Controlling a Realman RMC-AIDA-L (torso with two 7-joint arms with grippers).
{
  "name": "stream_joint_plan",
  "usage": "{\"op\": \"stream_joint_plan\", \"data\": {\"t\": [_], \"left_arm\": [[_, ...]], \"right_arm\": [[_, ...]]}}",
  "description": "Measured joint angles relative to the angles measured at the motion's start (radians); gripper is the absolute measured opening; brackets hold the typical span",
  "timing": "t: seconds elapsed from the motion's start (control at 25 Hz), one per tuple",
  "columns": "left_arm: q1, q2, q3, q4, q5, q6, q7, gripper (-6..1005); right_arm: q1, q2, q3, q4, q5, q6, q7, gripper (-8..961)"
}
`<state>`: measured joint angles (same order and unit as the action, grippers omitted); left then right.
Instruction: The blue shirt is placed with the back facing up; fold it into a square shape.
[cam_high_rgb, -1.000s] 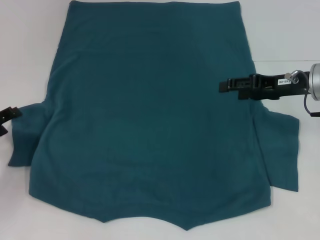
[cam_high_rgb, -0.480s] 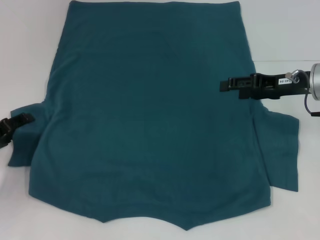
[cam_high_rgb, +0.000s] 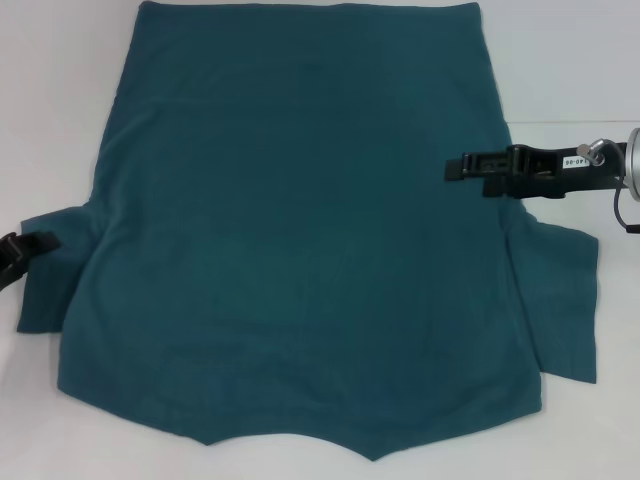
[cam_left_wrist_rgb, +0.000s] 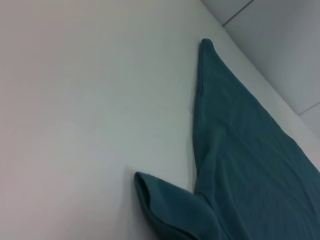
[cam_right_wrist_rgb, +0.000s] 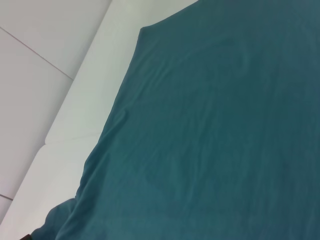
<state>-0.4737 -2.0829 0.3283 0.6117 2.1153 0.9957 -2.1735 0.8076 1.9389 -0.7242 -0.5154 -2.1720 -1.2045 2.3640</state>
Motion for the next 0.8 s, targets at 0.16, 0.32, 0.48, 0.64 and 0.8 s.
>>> {"op": "stream_joint_plan", "data": {"t": [0.16,0.32,0.48,0.64,0.8], "left_arm": [[0.001,0.002,0.0,0.001,0.0,0.007,0.007,327],[0.003,0.001,0.0,0.002,0.0,0.009,0.016,210],[0.003,0.005,0.002,0.01,0.003,0.03,0.056,101],[-0.005,0.012,0.077,0.077,0.048,0.044,0.092,1],[-0.012,0.01,0.197,0.175,0.125,0.037,0.095,6]], "right_arm": [[-0.001,0.0,0.0,0.0,0.0,0.0,0.001,882],[-0.002,0.0,0.0,0.0,0.0,0.0,0.001,882],[-0.006,0.001,0.002,0.0,0.0,-0.001,0.0,882],[-0.008,0.002,0.003,0.0,0.001,-0.005,-0.001,882],[-0.009,0.002,0.009,0.0,0.001,-0.006,-0.002,882]]}}
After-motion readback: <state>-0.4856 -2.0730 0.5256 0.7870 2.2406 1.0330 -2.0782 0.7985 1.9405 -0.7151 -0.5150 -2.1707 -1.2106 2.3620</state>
